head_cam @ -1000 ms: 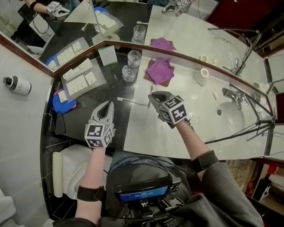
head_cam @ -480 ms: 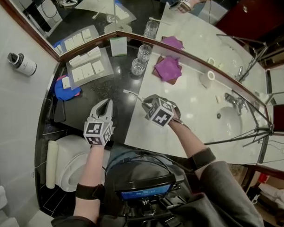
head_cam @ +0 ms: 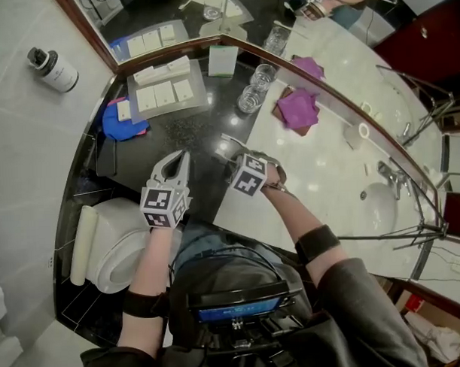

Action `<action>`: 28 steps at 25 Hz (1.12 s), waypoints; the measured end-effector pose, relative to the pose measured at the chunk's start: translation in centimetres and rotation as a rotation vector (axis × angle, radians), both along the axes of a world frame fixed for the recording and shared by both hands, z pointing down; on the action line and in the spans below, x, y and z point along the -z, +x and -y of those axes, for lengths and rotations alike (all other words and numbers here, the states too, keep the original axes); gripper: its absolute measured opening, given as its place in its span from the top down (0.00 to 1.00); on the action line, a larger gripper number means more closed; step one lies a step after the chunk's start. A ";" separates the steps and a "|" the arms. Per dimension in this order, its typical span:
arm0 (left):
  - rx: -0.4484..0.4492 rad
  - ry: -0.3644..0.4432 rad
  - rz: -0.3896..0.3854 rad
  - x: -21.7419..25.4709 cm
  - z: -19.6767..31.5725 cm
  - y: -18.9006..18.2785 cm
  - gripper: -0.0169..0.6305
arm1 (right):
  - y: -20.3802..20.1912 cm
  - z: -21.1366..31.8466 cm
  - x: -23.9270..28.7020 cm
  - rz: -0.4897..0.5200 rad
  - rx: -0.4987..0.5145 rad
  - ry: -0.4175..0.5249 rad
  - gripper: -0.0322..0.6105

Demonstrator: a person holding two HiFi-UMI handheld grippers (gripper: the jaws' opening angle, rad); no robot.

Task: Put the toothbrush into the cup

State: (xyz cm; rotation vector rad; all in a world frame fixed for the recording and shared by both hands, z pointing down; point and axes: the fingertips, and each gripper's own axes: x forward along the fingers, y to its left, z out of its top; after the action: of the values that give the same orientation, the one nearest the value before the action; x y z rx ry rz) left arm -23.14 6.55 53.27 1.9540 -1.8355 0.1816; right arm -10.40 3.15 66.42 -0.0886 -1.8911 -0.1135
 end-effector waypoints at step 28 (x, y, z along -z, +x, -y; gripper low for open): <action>0.021 -0.032 -0.011 -1.9 -1.3 -2.0 0.97 | -1.2 -0.3 -3.6 0.012 0.009 0.049 0.74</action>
State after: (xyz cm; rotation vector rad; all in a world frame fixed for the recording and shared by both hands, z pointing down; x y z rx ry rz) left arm -25.15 7.89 55.18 1.9094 -1.8344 0.1923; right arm -11.61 3.46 70.06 -0.0631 -1.8993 -0.1662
